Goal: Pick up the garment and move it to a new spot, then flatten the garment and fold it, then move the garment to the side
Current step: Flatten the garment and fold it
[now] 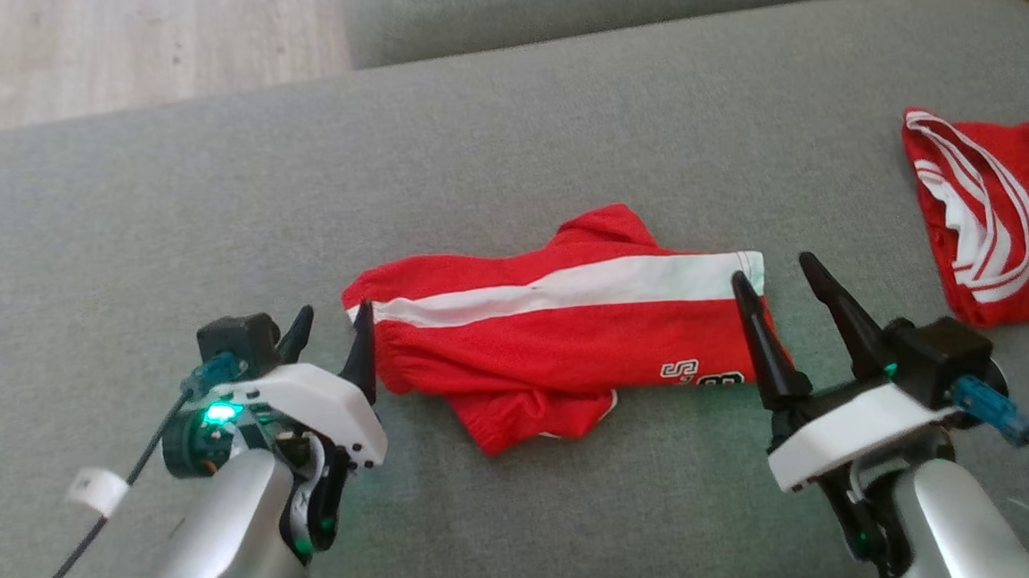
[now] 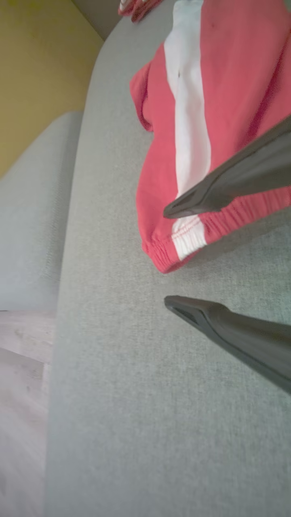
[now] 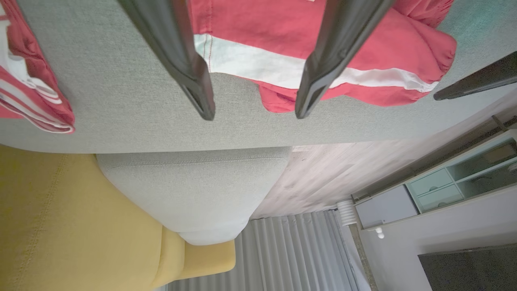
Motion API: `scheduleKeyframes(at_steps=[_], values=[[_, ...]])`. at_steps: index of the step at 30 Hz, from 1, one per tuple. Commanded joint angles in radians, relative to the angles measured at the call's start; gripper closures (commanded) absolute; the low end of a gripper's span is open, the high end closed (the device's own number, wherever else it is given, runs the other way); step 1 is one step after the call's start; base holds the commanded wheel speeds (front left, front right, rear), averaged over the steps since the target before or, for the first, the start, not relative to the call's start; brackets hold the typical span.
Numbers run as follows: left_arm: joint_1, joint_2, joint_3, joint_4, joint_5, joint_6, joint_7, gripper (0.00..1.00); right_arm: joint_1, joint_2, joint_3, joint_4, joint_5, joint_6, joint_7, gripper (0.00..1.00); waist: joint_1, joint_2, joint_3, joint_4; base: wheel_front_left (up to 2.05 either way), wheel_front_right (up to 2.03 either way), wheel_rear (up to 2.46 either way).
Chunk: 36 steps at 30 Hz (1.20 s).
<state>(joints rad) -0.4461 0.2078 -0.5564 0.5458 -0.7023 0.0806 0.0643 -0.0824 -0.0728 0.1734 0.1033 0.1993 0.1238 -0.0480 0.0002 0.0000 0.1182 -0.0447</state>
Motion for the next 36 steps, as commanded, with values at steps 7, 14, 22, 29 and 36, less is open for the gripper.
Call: scheduleKeyframes(at_steps=[7,14,22,29,36], values=[[-0.086,-0.008,0.026,0.033,-0.042,-0.013,0.064,0.0,-0.063,0.006,0.038,-0.017,0.001,0.007,-0.022,0.0,-0.0002,0.0,0.043,-0.032,0.0,0.0,0.0],[-0.097,-0.017,0.018,0.053,-0.065,-0.034,0.104,0.84,-0.075,0.005,0.04,-0.002,0.004,0.007,-0.03,0.0,-0.0002,0.0,0.044,-0.039,0.0,0.0,0.0],[-0.06,0.014,0.018,-0.002,-0.036,-0.045,-0.002,1.0,-0.128,0.001,0.015,-0.002,0.029,0.007,0.056,0.0,-0.0002,0.0,0.039,-0.039,0.0,0.0,0.0],[0.034,0.062,-0.017,-0.114,0.01,-0.056,-0.069,1.0,-0.223,0.017,-0.089,0.038,0.07,0.007,0.426,0.0,-0.0002,0.0,0.072,-0.033,0.0,0.0,0.0],[0.056,0.079,-0.037,-0.186,0.029,-0.062,-0.088,1.0,-0.295,0.022,-0.105,0.114,0.117,0.007,0.627,0.0,-0.0002,0.0,0.11,-0.001,0.0,0.0,0.0]])
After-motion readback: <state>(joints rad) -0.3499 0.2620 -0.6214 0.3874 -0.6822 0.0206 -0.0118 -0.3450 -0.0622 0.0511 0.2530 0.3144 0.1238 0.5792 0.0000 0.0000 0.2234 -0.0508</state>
